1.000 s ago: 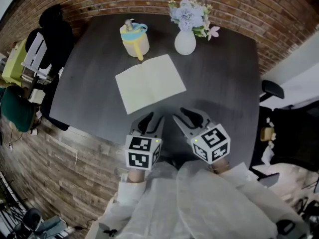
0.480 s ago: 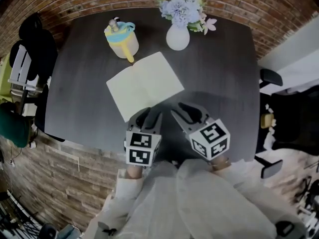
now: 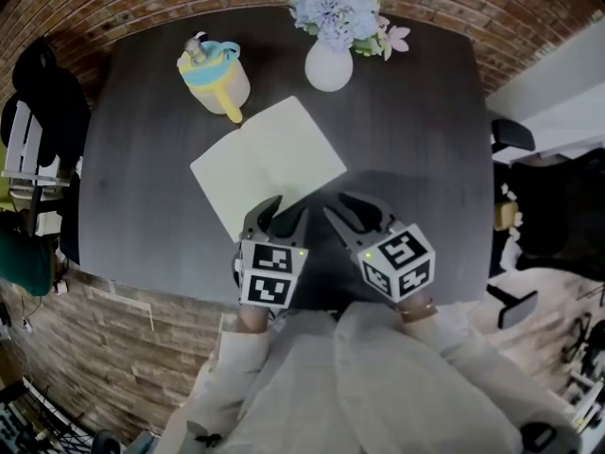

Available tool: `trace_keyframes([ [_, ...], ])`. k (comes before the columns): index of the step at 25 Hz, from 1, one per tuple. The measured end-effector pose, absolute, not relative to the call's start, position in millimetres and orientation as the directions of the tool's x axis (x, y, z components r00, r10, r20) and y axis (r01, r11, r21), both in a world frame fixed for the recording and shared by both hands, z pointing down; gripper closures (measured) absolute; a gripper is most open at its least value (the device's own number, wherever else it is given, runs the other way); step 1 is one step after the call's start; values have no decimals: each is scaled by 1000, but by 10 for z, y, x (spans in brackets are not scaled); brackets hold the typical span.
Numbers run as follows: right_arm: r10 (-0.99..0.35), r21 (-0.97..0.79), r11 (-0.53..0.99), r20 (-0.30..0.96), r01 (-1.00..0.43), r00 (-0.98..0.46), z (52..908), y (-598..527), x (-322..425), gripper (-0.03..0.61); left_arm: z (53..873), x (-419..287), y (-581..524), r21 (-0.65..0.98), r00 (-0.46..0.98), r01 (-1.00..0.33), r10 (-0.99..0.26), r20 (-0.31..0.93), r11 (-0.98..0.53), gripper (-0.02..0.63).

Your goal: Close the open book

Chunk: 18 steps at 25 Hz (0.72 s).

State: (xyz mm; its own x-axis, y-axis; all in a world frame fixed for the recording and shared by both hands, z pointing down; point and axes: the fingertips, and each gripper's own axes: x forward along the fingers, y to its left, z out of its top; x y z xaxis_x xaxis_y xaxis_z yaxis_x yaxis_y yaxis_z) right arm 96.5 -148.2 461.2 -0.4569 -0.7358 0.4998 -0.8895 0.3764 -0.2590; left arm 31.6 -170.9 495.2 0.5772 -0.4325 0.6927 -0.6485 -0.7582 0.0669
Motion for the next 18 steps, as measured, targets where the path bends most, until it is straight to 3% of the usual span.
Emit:
trace_keyframes([
  [9,-729,-276,331,532,-902,-430,4744,-1602,1082,465,5135,421,-1851,40,556,-630,-414,721,-776,426],
  [18,-713,-296,302,561,-906,-421,4885,-1634,1172,465,5336,465,-1970,-118,466,-558,-428,775,-821,385],
])
